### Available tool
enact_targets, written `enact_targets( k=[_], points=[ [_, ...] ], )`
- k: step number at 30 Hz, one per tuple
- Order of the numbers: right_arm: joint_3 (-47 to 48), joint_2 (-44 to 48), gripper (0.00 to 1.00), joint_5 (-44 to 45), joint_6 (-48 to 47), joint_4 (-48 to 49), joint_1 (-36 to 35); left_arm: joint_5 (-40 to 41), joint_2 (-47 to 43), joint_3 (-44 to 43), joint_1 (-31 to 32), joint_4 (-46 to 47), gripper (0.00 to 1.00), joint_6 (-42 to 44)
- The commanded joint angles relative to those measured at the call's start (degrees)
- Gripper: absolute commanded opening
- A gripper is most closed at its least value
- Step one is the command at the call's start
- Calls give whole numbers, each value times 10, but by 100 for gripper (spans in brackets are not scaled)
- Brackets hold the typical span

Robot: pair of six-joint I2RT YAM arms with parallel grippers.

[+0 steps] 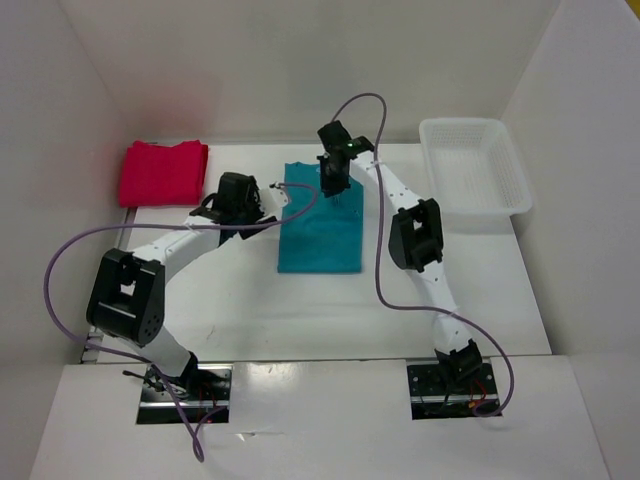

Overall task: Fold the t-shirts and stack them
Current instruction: Fold the folded rectangular tshirt in 1/3 of the way, then grab one side of the 2/3 rectangular tshirt with both arms

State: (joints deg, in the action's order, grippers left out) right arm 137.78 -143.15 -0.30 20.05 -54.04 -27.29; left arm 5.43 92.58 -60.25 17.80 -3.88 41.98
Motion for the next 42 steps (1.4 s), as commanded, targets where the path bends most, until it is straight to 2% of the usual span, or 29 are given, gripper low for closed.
enact_targets(
  k=[1,4,6,7,8,9,10,12,13,15,20,30,35,42],
  points=[
    [53,2,0,34,3,-48,8,-43,-32,12,14,-46,91,78],
    [19,39,3,42,3,-48,14,-70,-57,48,34,-69,91,150],
    [-13,91,12,54,-3,-48,21,-102,-78,63,44,-95,91,186],
    [-58,111,17,54,-3,-48,30,-138,-85,63,44,-108,93,235],
    [-88,158,20,45,-8,-39,36,-157,-94,73,52,-121,96,265],
    [-121,183,28,19,-8,-28,47,-173,-119,84,61,-131,97,295],
    [-196,210,33,1,-14,-16,52,-199,-134,100,66,-131,97,323],
    [-275,283,44,-54,-14,28,57,-206,-165,154,79,-98,99,383],
    [-351,304,54,-68,-14,41,58,-201,-165,164,97,-97,99,398],
    [-452,351,61,-96,-1,71,58,-201,-137,153,108,-108,99,407],
    [-646,415,69,-184,55,150,52,-213,-81,139,127,-134,99,453],
    [-685,399,70,-203,74,194,34,-200,-63,166,132,-62,99,375],
    [-697,388,70,-190,84,207,34,-186,-36,176,148,-25,85,369],
    [-709,369,71,-199,90,202,29,-162,4,165,148,-6,80,362]
  ],
)
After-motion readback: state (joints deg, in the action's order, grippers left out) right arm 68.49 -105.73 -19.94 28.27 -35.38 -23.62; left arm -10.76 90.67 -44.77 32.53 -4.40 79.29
